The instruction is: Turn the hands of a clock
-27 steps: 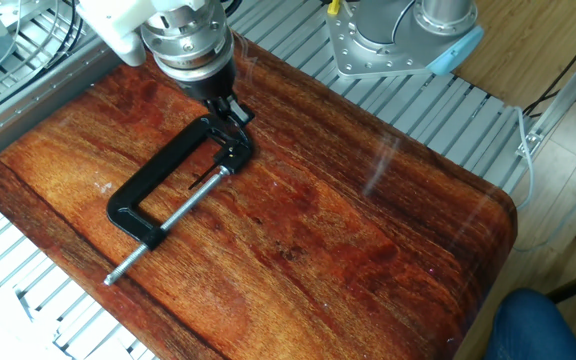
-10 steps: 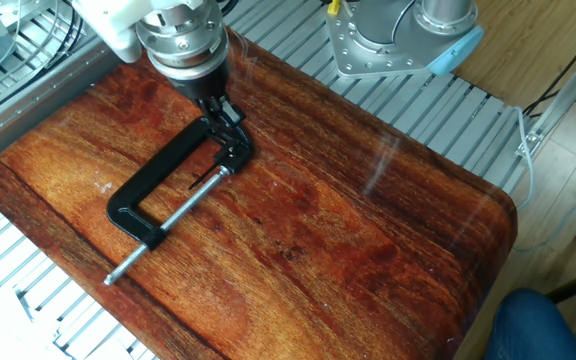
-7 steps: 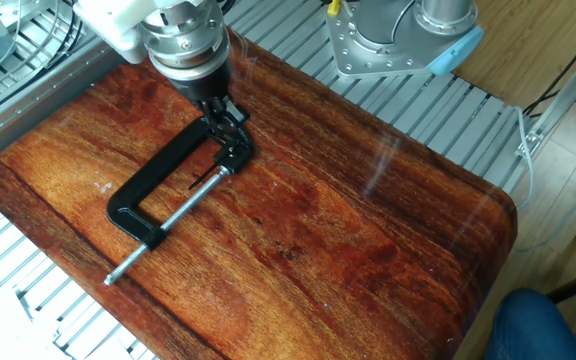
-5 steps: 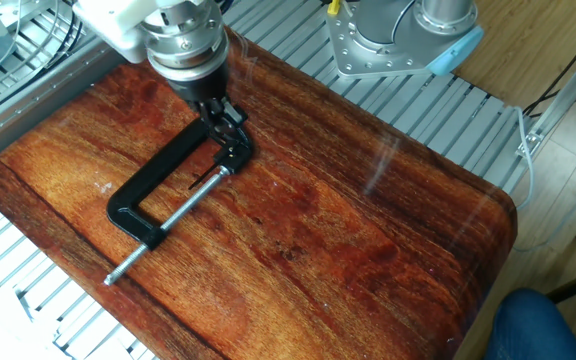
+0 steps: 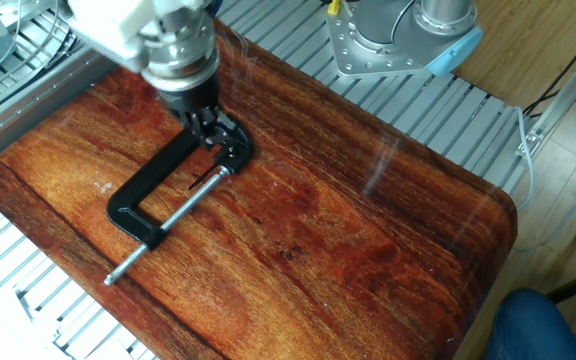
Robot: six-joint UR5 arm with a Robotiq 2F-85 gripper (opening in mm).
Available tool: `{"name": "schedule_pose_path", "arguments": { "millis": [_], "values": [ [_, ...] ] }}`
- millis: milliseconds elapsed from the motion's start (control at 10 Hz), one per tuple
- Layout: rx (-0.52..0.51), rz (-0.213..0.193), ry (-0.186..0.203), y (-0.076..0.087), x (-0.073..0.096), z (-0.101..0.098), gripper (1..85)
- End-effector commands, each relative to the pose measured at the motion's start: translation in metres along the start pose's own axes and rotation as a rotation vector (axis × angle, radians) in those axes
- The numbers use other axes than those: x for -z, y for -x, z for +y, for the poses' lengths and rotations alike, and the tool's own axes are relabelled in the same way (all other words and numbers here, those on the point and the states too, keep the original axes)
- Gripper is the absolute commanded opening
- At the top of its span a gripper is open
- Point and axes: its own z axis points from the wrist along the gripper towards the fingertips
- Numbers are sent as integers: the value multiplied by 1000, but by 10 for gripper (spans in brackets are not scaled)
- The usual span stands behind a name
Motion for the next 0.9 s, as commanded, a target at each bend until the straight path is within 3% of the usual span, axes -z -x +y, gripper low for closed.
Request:
{"name": "schedule_pose_path", "arguments": {
  "millis": [0, 100, 300, 500, 800],
  "values": [
    [42, 12, 31, 1, -36, -9, 10],
    [38, 12, 38, -2, -46, -6, 10],
    [65, -4, -26, -2, -70, -19, 10],
    [81, -11, -28, -2, -90, -24, 10],
    [89, -17, -9, 0, -101, -19, 10]
  ]
}}
